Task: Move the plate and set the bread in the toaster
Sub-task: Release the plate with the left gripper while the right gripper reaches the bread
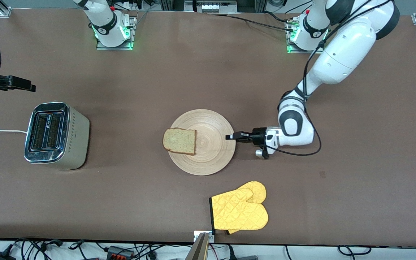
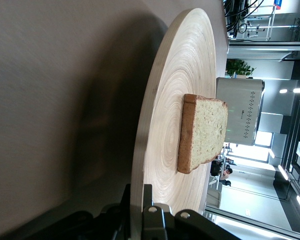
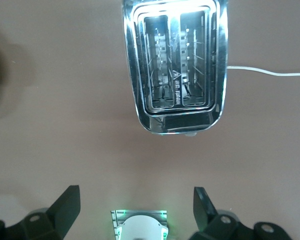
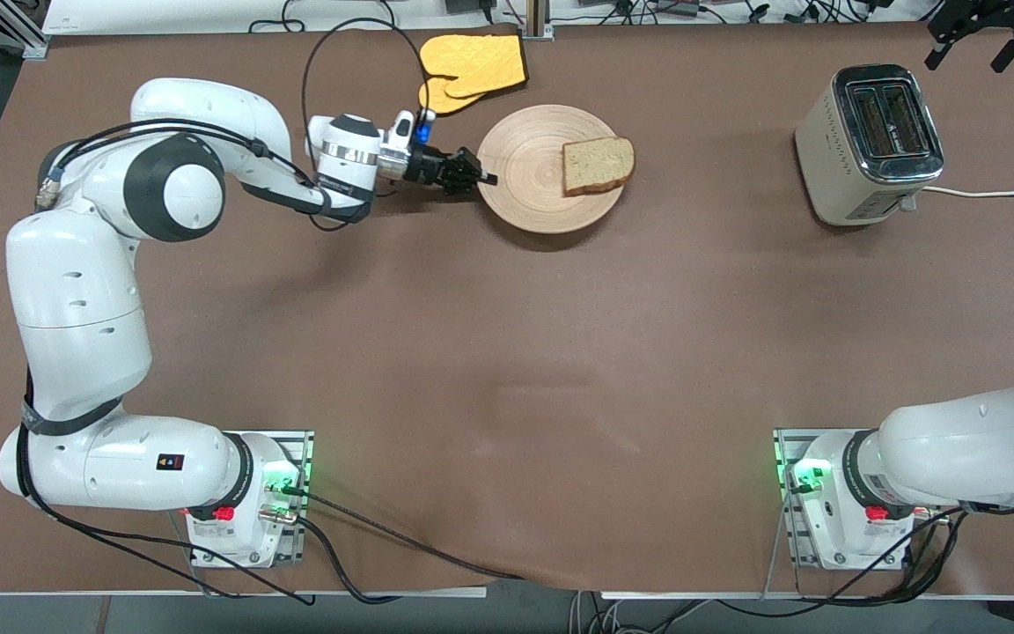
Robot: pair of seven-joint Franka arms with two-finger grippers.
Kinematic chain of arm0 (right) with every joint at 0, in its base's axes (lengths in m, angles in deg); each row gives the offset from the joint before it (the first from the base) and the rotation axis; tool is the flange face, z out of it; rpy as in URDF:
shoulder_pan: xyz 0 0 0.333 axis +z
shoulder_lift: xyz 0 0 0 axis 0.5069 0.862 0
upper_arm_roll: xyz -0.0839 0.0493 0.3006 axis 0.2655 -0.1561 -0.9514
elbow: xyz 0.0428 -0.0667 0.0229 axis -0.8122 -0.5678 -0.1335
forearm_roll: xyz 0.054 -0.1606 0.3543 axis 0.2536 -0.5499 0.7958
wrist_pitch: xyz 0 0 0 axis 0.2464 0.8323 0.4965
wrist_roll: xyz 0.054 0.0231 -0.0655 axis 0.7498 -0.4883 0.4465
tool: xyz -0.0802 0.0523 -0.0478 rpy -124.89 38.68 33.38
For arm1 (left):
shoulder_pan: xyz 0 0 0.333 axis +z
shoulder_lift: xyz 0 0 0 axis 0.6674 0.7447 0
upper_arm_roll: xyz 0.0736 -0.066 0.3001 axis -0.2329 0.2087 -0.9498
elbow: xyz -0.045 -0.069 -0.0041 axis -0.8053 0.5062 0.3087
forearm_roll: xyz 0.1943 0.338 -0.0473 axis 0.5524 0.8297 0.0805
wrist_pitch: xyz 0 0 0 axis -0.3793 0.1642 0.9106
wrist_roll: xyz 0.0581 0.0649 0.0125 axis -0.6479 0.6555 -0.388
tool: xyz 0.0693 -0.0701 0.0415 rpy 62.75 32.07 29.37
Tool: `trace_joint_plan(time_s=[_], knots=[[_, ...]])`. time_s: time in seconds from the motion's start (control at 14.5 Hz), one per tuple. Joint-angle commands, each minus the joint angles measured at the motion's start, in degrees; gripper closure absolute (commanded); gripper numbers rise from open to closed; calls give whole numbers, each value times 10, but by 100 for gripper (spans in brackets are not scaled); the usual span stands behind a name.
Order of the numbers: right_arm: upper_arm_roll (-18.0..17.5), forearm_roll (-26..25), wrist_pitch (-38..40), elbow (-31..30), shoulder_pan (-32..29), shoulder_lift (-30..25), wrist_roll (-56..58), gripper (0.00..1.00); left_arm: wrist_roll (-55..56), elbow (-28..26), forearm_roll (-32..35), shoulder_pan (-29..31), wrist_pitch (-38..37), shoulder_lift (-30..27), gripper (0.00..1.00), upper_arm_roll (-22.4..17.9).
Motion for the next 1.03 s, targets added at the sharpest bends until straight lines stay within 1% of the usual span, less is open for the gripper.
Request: trace_joint_plan(time_s=[0.0, 0.21, 0.28, 0.34, 0.41, 0.55, 0.62, 0.69, 0.76, 0.83, 0.89, 0.96], knots=[[-1, 1, 15, 12, 3, 5, 0, 0, -11, -12, -29, -13, 14, -10, 99, -1], [-1, 6, 8, 12, 35, 11, -1, 0, -11, -13, -29, -26, 31, -5, 96, -1], [-1, 17, 9, 13, 46, 10, -1, 0, -10, -14, -29, -25, 31, -5, 85, -1], [-1, 38, 9, 13, 52, 11, -1, 0, -2, -17, -30, -24, 30, -5, 48, -1], [-1, 70, 10, 13, 54, 16, -2, 0, -6, -20, -30, -21, 30, -5, 0, -1], [0, 135, -5, 13, 51, 35, 1, 0, -7, -28, -29, -11, 23, -11, 0, -1], [-1, 153, -31, 11, 51, 53, 11, 0, -7, -29, -26, 1, 21, -16, 0, -2], [-1, 176, -58, 8, 56, 66, 23, 0, -7, -35, -20, 15, 4, -25, 0, -2], [-1, 202, -83, 2, 62, 73, 22, 0, -7, -36, -18, 28, -27, -28, 0, -3], [-1, 216, -105, -11, 68, 80, 20, 0, -7, -36, -13, 49, -69, -30, 0, -8], [-1, 227, -142, -35, 69, 86, 19, 0, -5, -35, 13, 70, -103, -29, 0, -9], [-1, 248, -183, -75, 70, 81, 19, 0, -2, -29, 64, 98, -131, -30, 0, -8]])
